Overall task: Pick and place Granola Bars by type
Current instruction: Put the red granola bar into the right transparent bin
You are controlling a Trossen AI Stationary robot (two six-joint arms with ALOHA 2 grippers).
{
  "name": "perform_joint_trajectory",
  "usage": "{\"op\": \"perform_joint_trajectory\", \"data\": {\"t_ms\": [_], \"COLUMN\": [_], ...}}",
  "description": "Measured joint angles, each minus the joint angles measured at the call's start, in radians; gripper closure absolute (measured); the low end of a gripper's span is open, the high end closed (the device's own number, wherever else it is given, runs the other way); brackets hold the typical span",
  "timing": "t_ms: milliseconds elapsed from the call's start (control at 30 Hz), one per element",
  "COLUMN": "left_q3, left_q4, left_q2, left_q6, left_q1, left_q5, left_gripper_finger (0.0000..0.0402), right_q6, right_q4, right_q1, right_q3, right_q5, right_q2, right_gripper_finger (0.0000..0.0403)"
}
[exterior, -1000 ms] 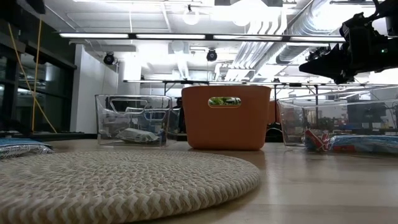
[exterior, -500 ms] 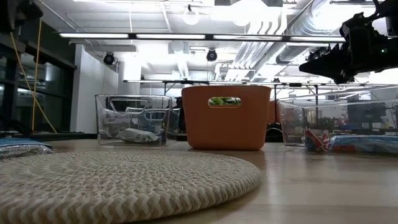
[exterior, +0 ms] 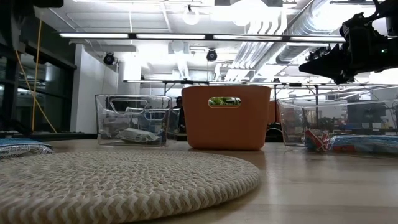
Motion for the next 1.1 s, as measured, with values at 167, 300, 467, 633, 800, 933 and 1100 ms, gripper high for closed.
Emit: {"op": "perform_joint_trajectory", "data": {"t_ms": [167,300,467,633,800,933,1100], "left_q3": [0.000,0.000,0.001,0.001,0.001,0.001,0.001], "left_q4": [0.002,0.026,0.101,0.162,0.171,0.182,0.192], "left_q2": [0.093,0.171,0.246,0.277,0.286,0.286,0.286], "left_q6": [0.169,0.303,0.416,0.426,0.420,0.420,0.432], "left_q1": [0.000,0.000,0.000,0.000,0.000,0.005,0.035], "left_q5": [0.033,0.038,-0.047,-0.101,-0.098,-0.097,-0.082], "left_gripper_finger": [0.0192,0.0192,0.0192,0.0192,0.0192,0.0192,0.0192], "right_q6": [0.000,0.000,0.000,0.000,0.000,0.000,0.000], "right_q4": [0.000,0.000,0.002,0.001,0.000,0.000,0.000], "right_q1": [0.000,0.000,0.000,0.000,0.000,0.000,0.000], "right_q3": [0.000,0.000,0.000,0.000,0.000,0.000,0.000], "right_q5": [0.000,0.000,0.000,0.000,0.000,0.000,0.000], "right_q2": [0.000,0.000,0.000,0.000,0.000,0.000,0.000], "right_gripper_finger": [0.0402,0.0402,0.0402,0.0402,0.0402,0.0402,0.0402]}}
